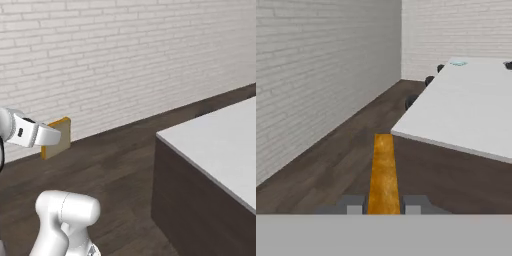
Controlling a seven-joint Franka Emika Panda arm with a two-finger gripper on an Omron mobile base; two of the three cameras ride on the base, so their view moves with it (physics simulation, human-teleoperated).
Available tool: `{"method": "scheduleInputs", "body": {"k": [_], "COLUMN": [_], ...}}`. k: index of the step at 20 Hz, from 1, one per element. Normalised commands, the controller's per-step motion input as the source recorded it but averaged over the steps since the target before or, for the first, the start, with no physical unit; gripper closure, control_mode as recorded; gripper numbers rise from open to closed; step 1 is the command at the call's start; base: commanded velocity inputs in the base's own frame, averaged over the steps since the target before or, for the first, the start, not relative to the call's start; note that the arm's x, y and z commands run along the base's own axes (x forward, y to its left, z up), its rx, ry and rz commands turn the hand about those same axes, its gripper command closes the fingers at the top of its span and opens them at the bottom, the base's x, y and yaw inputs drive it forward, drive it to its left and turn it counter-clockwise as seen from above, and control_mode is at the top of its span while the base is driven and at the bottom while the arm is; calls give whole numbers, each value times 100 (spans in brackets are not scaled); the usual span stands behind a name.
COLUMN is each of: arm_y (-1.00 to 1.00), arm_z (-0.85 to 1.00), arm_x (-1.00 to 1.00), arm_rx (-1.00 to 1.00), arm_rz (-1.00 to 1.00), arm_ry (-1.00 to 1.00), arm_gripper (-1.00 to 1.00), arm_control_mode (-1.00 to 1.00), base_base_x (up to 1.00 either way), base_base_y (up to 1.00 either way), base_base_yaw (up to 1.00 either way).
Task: Start the toaster. Once the lever pops up, take the bread to the plate on the dining counter.
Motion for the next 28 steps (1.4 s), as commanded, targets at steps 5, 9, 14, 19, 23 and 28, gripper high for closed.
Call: {"method": "scheduleInputs", "body": {"k": [5,9,14,19,23,28], "arm_y": [0,0,0,0,0,0], "arm_z": [0,0,0,0,0,0], "arm_x": [0,0,0,0,0,0], "arm_rx": [0,0,0,0,0,0], "arm_rz": [0,0,0,0,0,0], "arm_ry": [0,0,0,0,0,0], "arm_gripper": [100,100,100,100,100,100], "arm_control_mode": [100,100,100,100,100,100], "base_base_x": [73,98,100,100,100,100], "base_base_y": [1,11,32,68,79,80], "base_base_yaw": [-40,-28,-26,-36,-45,-45]}}
